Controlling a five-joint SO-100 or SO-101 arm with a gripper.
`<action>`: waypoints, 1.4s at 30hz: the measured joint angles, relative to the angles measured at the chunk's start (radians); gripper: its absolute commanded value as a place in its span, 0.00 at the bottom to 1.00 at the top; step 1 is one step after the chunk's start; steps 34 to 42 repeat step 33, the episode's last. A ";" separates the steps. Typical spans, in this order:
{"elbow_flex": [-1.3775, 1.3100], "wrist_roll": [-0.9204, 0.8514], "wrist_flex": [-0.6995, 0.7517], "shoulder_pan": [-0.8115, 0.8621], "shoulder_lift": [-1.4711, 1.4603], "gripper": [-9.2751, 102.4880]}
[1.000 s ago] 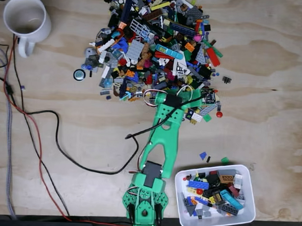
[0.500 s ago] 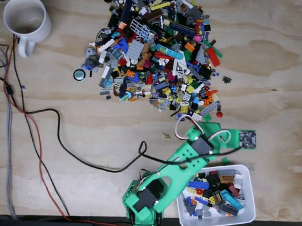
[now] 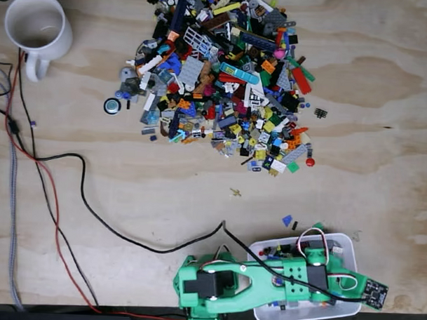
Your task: Find the closest Lego and put it in the bin.
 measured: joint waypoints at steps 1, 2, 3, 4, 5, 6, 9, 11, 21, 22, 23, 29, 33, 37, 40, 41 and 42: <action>0.003 -0.011 -0.012 0.006 0.000 0.26; 0.003 -0.020 -0.025 0.008 0.000 0.28; 0.003 -0.026 -0.034 0.008 0.000 0.28; 0.003 -0.035 -0.044 0.006 0.003 0.29; 0.003 -0.043 -0.054 0.003 0.008 0.29; 0.003 -0.052 -0.061 -0.008 0.017 0.28; 0.003 -0.097 -0.104 -0.094 0.061 0.27; 0.003 -0.132 -0.129 -0.195 0.097 0.27; 0.055 -0.175 -0.069 -0.899 0.272 0.25; 0.058 -0.160 -0.061 -0.973 0.279 0.25; 0.061 -0.146 -0.054 -1.035 0.282 0.25; 0.087 -0.083 -0.040 -1.289 0.282 0.25; 0.124 -0.052 -0.040 -1.365 0.276 0.25; 0.124 -0.052 -0.040 -1.365 0.276 0.25; 0.124 -0.052 -0.040 -1.365 0.276 0.25; 0.124 -0.052 -0.040 -1.365 0.276 0.25; 0.124 -0.052 -0.040 -1.365 0.276 0.25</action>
